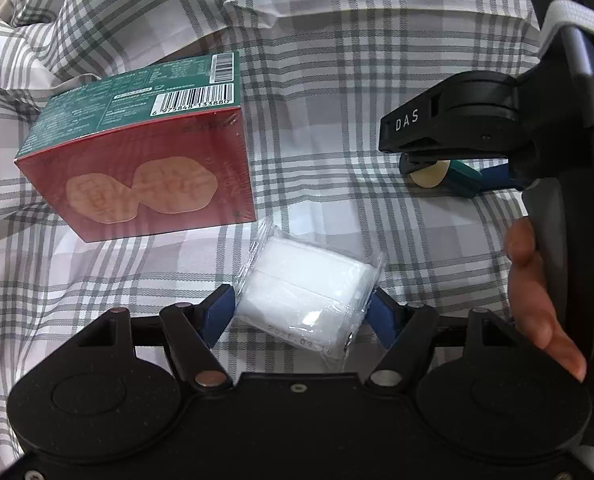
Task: Organize soft objects
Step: 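Grasp the white plastic packet with the left tool while the right tool grasps the cream-teal stick, then lift the white packet with the left tool while the right tool lifts the cream-teal stick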
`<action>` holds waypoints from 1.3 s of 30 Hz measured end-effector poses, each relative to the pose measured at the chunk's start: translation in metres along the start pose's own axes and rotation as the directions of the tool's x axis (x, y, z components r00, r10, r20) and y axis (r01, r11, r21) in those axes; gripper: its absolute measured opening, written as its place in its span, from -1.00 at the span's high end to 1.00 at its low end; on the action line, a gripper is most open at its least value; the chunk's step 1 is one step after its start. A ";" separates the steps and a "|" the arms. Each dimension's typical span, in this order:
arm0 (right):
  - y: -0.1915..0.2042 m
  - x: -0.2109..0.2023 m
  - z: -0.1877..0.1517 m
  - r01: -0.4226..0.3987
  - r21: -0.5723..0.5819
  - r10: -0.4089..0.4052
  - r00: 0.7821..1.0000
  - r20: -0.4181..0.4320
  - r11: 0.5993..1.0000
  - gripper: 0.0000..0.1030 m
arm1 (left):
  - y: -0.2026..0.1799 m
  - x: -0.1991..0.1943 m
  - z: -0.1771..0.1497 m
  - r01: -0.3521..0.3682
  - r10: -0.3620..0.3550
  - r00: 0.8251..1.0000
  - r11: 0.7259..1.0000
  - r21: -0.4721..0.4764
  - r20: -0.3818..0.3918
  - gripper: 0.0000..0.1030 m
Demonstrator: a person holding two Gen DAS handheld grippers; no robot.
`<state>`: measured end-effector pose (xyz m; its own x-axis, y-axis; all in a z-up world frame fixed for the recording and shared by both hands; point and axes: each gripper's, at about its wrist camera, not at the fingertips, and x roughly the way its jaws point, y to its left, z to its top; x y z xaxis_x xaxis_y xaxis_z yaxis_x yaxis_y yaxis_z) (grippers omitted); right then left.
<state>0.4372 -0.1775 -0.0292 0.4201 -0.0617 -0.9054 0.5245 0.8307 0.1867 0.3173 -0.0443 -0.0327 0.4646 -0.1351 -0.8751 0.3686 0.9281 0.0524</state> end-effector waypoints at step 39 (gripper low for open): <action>-0.251 -0.113 -0.108 0.195 0.044 -0.197 0.978 0.066 0.980 -0.12 | -0.230 -0.052 0.025 0.160 -0.164 0.986 0.960 0.228 -0.001 -0.30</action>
<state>0.1774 -0.3193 -0.0148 0.3563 -0.2610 -0.8972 0.6285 0.7774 0.0235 0.2281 -0.2596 0.0128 0.3966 -0.2854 -0.8725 0.6118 0.7908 0.0193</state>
